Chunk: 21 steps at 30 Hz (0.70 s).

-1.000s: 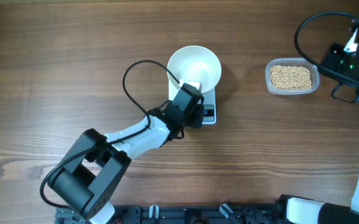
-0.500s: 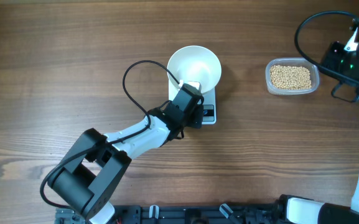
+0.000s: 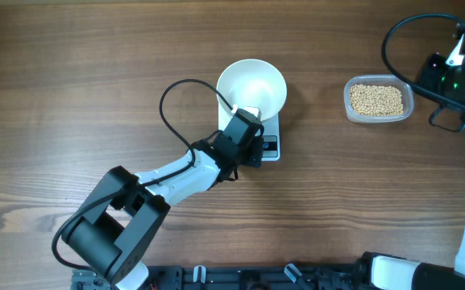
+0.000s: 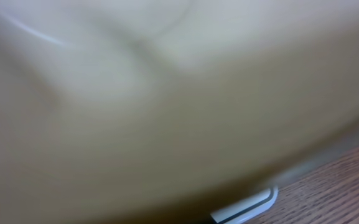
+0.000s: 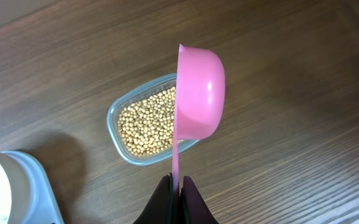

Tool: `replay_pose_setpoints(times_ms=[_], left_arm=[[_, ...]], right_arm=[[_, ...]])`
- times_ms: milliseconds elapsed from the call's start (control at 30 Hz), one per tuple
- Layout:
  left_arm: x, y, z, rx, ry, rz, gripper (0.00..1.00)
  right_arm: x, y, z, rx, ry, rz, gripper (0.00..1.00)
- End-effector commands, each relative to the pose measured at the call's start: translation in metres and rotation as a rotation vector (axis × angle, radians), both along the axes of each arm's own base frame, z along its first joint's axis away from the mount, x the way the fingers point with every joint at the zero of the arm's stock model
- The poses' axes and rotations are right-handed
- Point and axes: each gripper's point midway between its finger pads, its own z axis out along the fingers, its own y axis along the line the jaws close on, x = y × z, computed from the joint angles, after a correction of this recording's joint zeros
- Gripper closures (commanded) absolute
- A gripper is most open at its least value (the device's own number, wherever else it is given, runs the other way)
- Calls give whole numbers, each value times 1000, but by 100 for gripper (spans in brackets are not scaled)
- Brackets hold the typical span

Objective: Scoop item into bowl and weigh 150g on scale
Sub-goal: 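Hold the white bowl rim with the left gripper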

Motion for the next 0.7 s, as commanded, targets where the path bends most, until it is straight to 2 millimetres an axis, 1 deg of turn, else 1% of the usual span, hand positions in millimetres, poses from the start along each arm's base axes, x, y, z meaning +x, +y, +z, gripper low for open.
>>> replay_pose_setpoints(times_ms=[0, 167, 333, 667], left_arm=[[-2, -3, -4, -3, 3, -12, 96], [-2, -2, -6, 0, 7, -12, 96], [-5, 0, -17, 19, 30, -11, 96], [-3, 2, -17, 27, 23, -4, 96]], right_arm=[[3, 3, 12, 12, -46, 17, 95], [3, 3, 12, 12, -46, 17, 95], [3, 3, 12, 12, -44, 17, 95], [3, 3, 12, 11, -45, 17, 95]])
